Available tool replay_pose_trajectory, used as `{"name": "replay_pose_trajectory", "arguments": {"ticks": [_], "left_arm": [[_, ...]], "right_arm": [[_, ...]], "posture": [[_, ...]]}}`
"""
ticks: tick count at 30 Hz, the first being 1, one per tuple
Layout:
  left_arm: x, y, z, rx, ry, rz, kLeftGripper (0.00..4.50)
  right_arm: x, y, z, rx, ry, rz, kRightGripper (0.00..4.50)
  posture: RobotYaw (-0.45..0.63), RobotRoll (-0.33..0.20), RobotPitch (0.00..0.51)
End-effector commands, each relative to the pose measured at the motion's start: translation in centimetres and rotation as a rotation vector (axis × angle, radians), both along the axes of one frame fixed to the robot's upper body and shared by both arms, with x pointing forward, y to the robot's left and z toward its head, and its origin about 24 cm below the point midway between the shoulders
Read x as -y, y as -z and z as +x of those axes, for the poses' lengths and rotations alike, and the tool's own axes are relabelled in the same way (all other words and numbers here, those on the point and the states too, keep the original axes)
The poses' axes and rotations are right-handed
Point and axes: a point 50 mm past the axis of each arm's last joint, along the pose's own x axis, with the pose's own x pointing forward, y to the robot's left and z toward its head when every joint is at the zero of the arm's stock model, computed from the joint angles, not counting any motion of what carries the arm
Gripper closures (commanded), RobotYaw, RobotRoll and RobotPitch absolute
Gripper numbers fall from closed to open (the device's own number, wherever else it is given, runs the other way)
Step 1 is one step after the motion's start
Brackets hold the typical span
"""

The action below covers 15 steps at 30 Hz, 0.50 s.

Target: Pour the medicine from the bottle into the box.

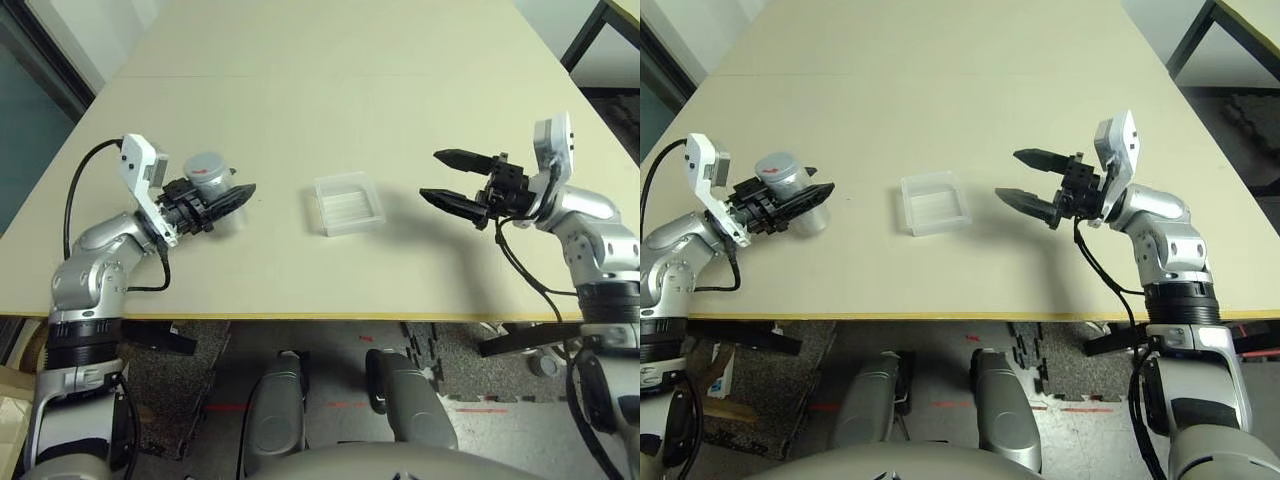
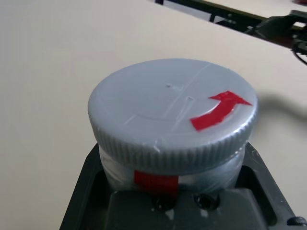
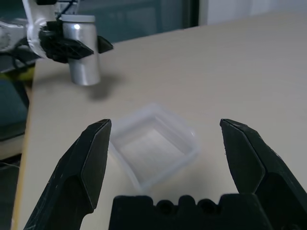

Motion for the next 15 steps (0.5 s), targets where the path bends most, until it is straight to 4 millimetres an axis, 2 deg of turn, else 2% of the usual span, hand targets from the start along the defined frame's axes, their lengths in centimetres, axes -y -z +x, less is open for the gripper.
{"name": "replay_pose_trajectory", "arguments": {"ticks": [1, 15], "left_arm": [[1.1, -0.8, 0.1, 0.005, 0.072, 0.002, 1.79], [2.9, -0.9, 0.8, -0.024, 0.224, 0.045, 1.79]], "right_arm": [[-1.3, -0.8, 0.0, -0.013, -0.067, -0.01, 0.0], [-7.8, -3.4, 1.7, -0.004, -0.24, -0.09, 0.0]], "posture": [[-0.06, 0.0, 0.149], [-0.05, 0.0, 0.129]]}}
